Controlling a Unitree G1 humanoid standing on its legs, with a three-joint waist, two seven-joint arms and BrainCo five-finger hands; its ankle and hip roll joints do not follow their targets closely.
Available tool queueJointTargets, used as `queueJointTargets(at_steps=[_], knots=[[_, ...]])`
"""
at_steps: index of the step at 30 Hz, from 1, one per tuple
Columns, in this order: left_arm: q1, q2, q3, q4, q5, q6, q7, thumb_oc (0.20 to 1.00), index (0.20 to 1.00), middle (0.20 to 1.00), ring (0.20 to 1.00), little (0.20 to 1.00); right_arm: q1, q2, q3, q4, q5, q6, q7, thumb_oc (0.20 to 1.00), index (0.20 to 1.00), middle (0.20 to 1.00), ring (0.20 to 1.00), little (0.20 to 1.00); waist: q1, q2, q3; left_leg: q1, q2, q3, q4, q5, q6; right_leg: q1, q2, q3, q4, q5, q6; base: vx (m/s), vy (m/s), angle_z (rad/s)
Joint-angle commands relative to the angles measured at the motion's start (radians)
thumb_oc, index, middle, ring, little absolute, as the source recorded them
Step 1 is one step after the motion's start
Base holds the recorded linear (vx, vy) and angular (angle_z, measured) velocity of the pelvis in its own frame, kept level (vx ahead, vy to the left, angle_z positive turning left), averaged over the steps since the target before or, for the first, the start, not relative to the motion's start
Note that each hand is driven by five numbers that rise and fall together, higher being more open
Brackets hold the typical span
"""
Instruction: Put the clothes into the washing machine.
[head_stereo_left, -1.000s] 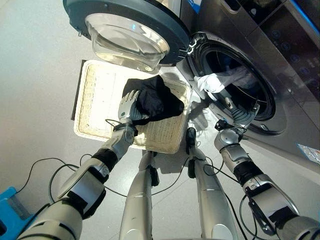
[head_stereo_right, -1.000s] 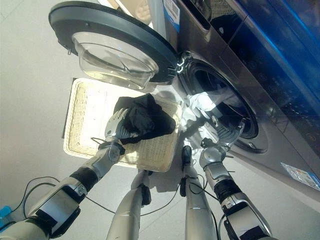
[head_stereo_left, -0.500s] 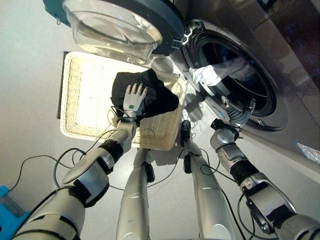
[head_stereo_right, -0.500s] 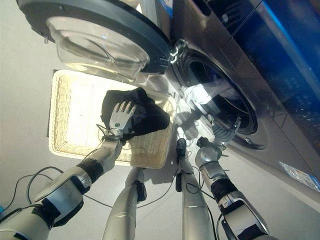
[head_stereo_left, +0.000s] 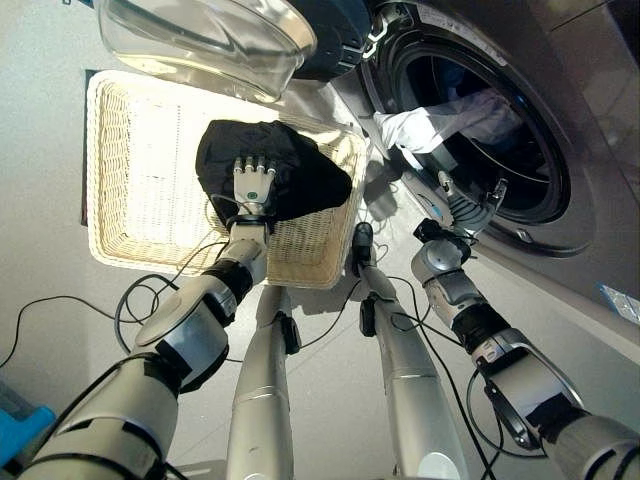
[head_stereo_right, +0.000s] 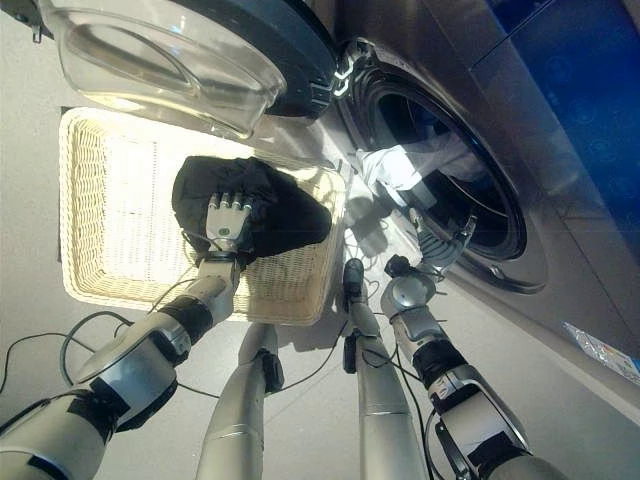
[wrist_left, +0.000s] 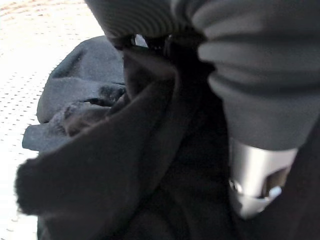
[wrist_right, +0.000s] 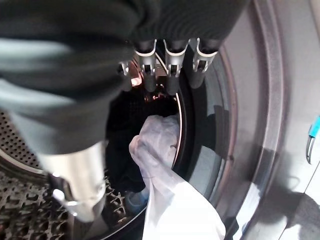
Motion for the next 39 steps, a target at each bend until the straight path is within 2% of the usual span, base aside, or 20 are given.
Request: queueJointTargets(at_steps=[1, 8, 9, 10, 11, 17, 23, 25, 29, 30, 35, 36, 39], knots=[[0.008, -0.012, 0.02, 0.134, -0.063, 0.004, -0.203, 1.0, 1.0, 1.0, 1.0, 1.0, 0.007, 0.021, -0.04, -0.047, 0.024, -0.062, -0.024, 1.0, 1.0, 1.0, 1.0, 1.0, -0.006, -0.026, -0.014, -0.016, -0.033, 0.078, 0.011, -0.032, -0.062, -0.004, 0.032, 0.001, -0.059, 0.094, 0.126, 0.0, 0.0, 0.0], [-0.042, -0.007, 0.029, 0.184, -0.132, -0.018, -0.211, 1.0, 1.0, 1.0, 1.0, 1.0, -0.027, 0.016, -0.059, -0.059, 0.038, -0.077, -0.038, 1.0, 1.0, 1.0, 1.0, 1.0, -0.017, -0.037, -0.014, -0.06, -0.022, 0.071, 0.012, -0.026, -0.066, -0.047, 0.036, 0.01, -0.058, 0.099, 0.127, 0.0, 0.0, 0.0], [-0.051, -0.005, 0.031, 0.191, -0.14, -0.03, -0.218, 0.479, 0.479, 0.479, 0.479, 0.479, -0.03, 0.016, -0.06, -0.06, 0.045, -0.079, -0.041, 1.0, 1.0, 1.0, 1.0, 1.0, -0.018, -0.038, -0.014, -0.068, -0.022, 0.07, 0.018, -0.026, -0.067, -0.054, 0.036, 0.011, -0.056, 0.101, 0.126, 0.0, 0.0, 0.0], [-0.053, -0.004, 0.031, 0.19, -0.142, -0.032, -0.217, 0.247, 0.247, 0.247, 0.247, 0.247, -0.03, 0.016, -0.061, -0.06, 0.045, -0.078, -0.043, 1.0, 1.0, 1.0, 1.0, 1.0, -0.018, -0.038, -0.014, -0.069, -0.022, 0.069, 0.019, -0.026, -0.067, -0.055, 0.036, 0.011, -0.056, 0.101, 0.126, 0.0, 0.0, 0.0], [-0.054, -0.003, 0.032, 0.189, -0.144, -0.036, -0.213, 0.2, 0.2, 0.2, 0.2, 0.2, -0.03, 0.015, -0.061, -0.06, 0.044, -0.078, -0.045, 1.0, 1.0, 1.0, 1.0, 1.0, -0.018, -0.038, -0.014, -0.07, -0.022, 0.069, 0.02, -0.026, -0.068, -0.056, 0.036, 0.011, -0.055, 0.101, 0.126, 0.0, 0.0, 0.0], [-0.067, 0.012, 0.041, 0.186, -0.14, -0.09, -0.176, 0.2, 0.2, 0.2, 0.2, 0.2, -0.025, 0.013, -0.073, -0.059, 0.06, -0.088, -0.041, 1.0, 1.0, 1.0, 1.0, 1.0, -0.017, -0.034, -0.014, -0.071, -0.02, 0.068, 0.031, -0.03, -0.07, -0.061, 0.031, 0.008, -0.04, 0.094, 0.124, 0.0, 0.0, 0.0], [-0.054, 0.02, 0.047, 0.18, -0.133, -0.117, -0.142, 0.2, 0.2, 0.2, 0.2, 0.2, -0.011, 0.014, -0.077, -0.062, 0.065, -0.105, -0.041, 1.0, 1.0, 1.0, 1.0, 1.0, -0.013, -0.029, -0.014, -0.063, -0.02, 0.07, 0.035, -0.03, -0.07, -0.053, 0.028, 0.004, -0.034, 0.09, 0.122, 0.0, 0.0, 0.0], [-0.049, 0.024, 0.047, 0.177, -0.139, -0.138, -0.105, 0.2, 0.2, 0.2, 0.2, 0.2, -0.003, 0.009, -0.076, -0.059, 0.076, -0.114, -0.04, 1.0, 1.0, 1.0, 1.0, 1.0, -0.012, -0.027, -0.014, -0.053, -0.019, 0.07, 0.041, -0.033, -0.072, -0.044, 0.027, 0.002, -0.025, 0.083, 0.121, 0.0, 0.0, 0.0], [-0.048, 0.024, 0.048, 0.176, -0.138, -0.14, -0.099, 0.2, 0.2, 0.2, 0.2, 0.2, -0.003, 0.009, -0.076, -0.058, 0.078, -0.114, -0.039, 1.0, 1.0, 1.0, 1.0, 1.0, -0.011, -0.027, -0.014, -0.051, -0.019, 0.071, 0.042, -0.033, -0.072, -0.043, 0.026, 0.002, -0.024, 0.082, 0.121, 0.0, 0.0, 0.0], [-0.043, 0.033, 0.052, 0.173, -0.132, -0.178, -0.051, 0.2, 0.2, 0.2, 0.2, 0.2, 0.008, 0.011, -0.077, -0.054, 0.083, -0.126, -0.041, 1.0, 1.0, 1.0, 1.0, 1.0, -0.007, -0.025, -0.014, -0.035, -0.019, 0.071, 0.046, -0.036, -0.072, -0.027, 0.024, -0.004, -0.015, 0.074, 0.119, 0.0, 0.0, 0.0], [-0.026, 0.045, 0.071, 0.157, -0.18, -0.241, 0.052, 0.2, 0.2, 0.2, 0.2, 0.2, 0.022, 0.003, -0.079, -0.063, 0.089, -0.132, -0.046, 1.0, 1.0, 1.0, 1.0, 1.0, 0.0, -0.024, -0.014, -0.013, -0.018, 0.071, 0.052, -0.04, -0.073, -0.004, 0.02, -0.015, -0.002, 0.063, 0.115, 0.0, 0.0, 0.0], [-0.015, 0.049, 0.09, 0.149, -0.226, -0.293, 0.1, 0.2, 0.2, 0.2, 0.2, 0.2, 0.029, 0.002, -0.08, -0.067, 0.084, -0.136, -0.049, 1.0, 1.0, 1.0, 1.0, 1.0, 0.004, -0.022, -0.014, -0.002, -0.019, 0.07, 0.054, -0.042, -0.072, 0.007, 0.019, -0.018, 0.005, 0.056, 0.113, 0.0, 0.0, 0.0], [-0.008, 0.053, 0.107, 0.142, -0.271, -0.328, 0.132, 0.2, 0.2, 0.2, 0.2, 0.2, 0.035, -0.001, -0.082, -0.071, 0.086, -0.138, -0.048, 1.0, 1.0, 1.0, 1.0, 1.0, 0.006, -0.021, -0.014, 0.006, -0.02, 0.068, 0.057, -0.044, -0.072, 0.015, 0.019, -0.019, 0.009, 0.052, 0.112, 0.0, 0.0, 0.0]])
